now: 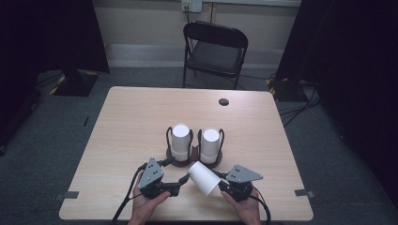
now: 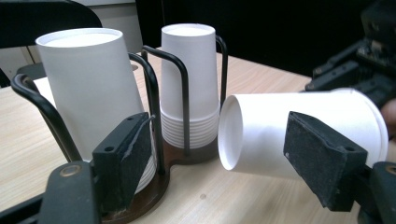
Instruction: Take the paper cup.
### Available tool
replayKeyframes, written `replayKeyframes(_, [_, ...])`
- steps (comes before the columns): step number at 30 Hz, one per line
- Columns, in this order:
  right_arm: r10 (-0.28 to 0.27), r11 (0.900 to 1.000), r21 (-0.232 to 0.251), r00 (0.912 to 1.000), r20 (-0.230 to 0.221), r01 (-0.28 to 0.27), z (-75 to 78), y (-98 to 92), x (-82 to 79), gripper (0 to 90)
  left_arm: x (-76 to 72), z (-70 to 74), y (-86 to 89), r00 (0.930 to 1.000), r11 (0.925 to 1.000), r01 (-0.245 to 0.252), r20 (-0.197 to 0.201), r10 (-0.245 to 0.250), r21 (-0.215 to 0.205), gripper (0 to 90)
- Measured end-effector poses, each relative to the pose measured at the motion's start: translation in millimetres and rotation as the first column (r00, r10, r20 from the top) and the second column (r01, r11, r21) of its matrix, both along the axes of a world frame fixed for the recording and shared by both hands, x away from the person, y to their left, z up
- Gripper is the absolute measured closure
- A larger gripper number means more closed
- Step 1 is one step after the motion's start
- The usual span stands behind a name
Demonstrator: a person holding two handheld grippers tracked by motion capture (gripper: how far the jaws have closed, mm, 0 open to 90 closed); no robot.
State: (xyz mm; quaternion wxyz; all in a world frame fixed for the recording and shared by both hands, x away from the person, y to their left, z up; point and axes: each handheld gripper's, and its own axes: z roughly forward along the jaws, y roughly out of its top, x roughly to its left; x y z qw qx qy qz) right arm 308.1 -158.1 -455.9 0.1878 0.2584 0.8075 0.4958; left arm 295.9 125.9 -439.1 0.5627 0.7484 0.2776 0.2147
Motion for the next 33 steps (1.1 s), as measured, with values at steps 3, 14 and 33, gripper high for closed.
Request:
replayKeyframes(3, [0.002, 1.0, -0.007, 0.9997, -0.024, -0.003, 2.9, -1.1, 2.1, 86.8, -1.7, -0.5, -2.7, 0.9999, 0.9994, 0.008, 0.014, -0.008, 0.033, 21.8])
replayKeyframes(14, [0.032, 0.998, -0.056, 0.9952, -0.093, -0.037, 16.9, -3.5, 13.3, 86.7, -5.9, -8.4, -19.8, 0.9974, 0.9792, 0.052, 0.039, -0.061, 0.196, 15.8])
replayKeyframes(33, [0.118, 0.973, -0.167, 0.9675, -0.224, -0.157, 28.4, 8.3, 28.9, 86.6, -15.0, -19.1, -42.6, 0.9863, 0.913, 0.08, 0.101, -0.131, 0.4, 15.9])
